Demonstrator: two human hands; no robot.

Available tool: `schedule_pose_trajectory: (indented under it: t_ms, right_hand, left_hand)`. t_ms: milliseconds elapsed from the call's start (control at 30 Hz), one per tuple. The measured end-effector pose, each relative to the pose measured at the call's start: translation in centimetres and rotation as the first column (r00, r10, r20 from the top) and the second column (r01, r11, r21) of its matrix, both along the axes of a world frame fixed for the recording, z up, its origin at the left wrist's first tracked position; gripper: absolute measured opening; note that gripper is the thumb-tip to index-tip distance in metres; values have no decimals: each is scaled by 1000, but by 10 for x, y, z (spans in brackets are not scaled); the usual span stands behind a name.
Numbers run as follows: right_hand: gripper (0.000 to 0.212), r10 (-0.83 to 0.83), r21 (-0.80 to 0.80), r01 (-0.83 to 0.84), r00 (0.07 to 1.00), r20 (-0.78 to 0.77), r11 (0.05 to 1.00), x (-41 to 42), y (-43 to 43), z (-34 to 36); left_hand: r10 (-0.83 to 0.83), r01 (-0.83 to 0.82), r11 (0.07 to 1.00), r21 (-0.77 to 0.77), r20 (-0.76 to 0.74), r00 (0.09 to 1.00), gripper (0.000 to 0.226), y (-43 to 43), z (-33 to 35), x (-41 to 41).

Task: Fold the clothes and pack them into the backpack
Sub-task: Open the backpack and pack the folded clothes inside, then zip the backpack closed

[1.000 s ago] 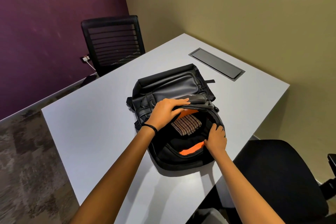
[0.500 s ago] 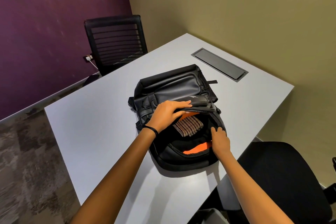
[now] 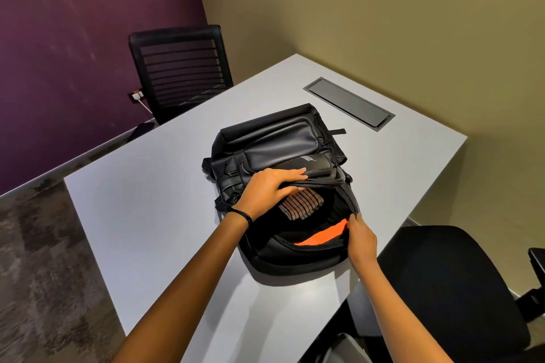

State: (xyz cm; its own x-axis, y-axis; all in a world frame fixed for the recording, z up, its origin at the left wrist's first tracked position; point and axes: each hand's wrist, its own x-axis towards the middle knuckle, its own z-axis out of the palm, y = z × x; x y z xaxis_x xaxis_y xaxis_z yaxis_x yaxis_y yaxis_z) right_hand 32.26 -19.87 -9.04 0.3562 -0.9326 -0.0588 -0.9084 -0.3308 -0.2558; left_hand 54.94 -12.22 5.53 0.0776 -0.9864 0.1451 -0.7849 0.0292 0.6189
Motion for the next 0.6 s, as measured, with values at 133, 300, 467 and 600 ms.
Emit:
schedule_pose_trajectory:
  t_ms: [133, 300, 467, 600]
  right_hand:
    - [17, 35, -31, -32, 994, 100, 999, -4, 3, 3]
    - [38, -166, 69, 151, 866, 471, 986, -5, 12, 21]
    - [54, -3, -104, 100, 734, 679, 990, 3, 15, 42]
    - [53, 92, -181, 56, 694, 714, 982, 24, 17, 54]
  left_hand:
    - [-96, 95, 995, 12, 116, 989, 36, 4, -19, -8]
    - [-175, 180, 984, -7, 205, 963, 38, 16, -49, -28]
    - [-226, 230, 973, 18, 273, 935, 57, 23, -71, -41]
    - [-251, 241, 967, 80, 454, 855, 83, 35, -91, -39]
